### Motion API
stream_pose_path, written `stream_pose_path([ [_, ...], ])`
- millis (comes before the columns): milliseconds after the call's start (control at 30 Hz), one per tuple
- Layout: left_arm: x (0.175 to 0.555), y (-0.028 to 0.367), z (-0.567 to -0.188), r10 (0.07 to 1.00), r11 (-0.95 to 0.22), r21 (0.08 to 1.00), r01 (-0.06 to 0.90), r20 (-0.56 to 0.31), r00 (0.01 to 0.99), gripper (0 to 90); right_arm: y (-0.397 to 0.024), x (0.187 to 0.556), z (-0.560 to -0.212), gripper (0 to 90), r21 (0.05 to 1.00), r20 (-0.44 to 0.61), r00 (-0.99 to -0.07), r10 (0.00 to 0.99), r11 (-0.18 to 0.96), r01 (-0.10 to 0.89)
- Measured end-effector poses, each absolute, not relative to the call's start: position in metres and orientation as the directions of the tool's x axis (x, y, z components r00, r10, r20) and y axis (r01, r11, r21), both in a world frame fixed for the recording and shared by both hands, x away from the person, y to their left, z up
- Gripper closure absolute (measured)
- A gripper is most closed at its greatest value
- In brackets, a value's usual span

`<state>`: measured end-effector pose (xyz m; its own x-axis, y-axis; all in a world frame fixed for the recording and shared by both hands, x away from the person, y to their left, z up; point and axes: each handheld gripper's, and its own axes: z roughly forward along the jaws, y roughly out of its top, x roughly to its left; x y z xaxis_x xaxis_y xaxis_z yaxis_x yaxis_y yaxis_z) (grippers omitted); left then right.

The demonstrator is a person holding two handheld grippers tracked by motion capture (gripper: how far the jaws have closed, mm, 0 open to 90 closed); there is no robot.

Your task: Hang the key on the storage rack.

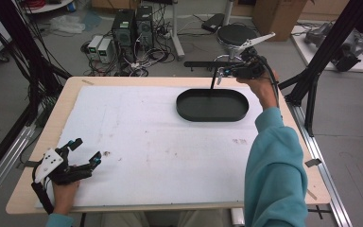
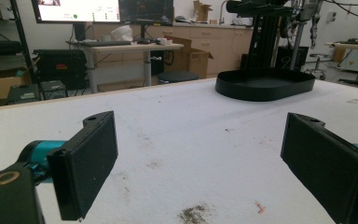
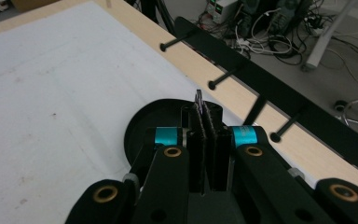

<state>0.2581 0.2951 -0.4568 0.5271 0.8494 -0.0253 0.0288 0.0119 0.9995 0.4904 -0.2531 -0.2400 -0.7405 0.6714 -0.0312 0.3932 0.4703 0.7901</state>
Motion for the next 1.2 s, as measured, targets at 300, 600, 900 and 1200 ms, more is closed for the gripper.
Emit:
stream_pose_path([
  [300,0.258,0.295,-0.457,0.850,0.010,1.000,0.026,-0.023,0.527,11.2,-0.265,0.500,-0.242,89.1,0.766,-0.033,-0.716,0.697,0.478,0.430],
  [600,0.258,0.295,-0.457,0.850,0.013,1.000,0.026,-0.024,0.527,11.2,-0.264,0.514,-0.251,89.1,0.740,-0.050,-0.701,0.711,0.498,0.453],
  [900,0.259,0.295,-0.457,0.850,0.014,0.999,0.031,-0.028,0.525,11.2,-0.270,0.519,-0.255,89.1,0.727,-0.056,-0.686,0.725,0.500,0.470],
  [1200,0.258,0.295,-0.457,0.850,0.007,0.999,0.032,-0.022,0.527,11.2,-0.273,0.525,-0.259,89.1,0.732,-0.044,-0.684,0.729,0.489,0.474],
])
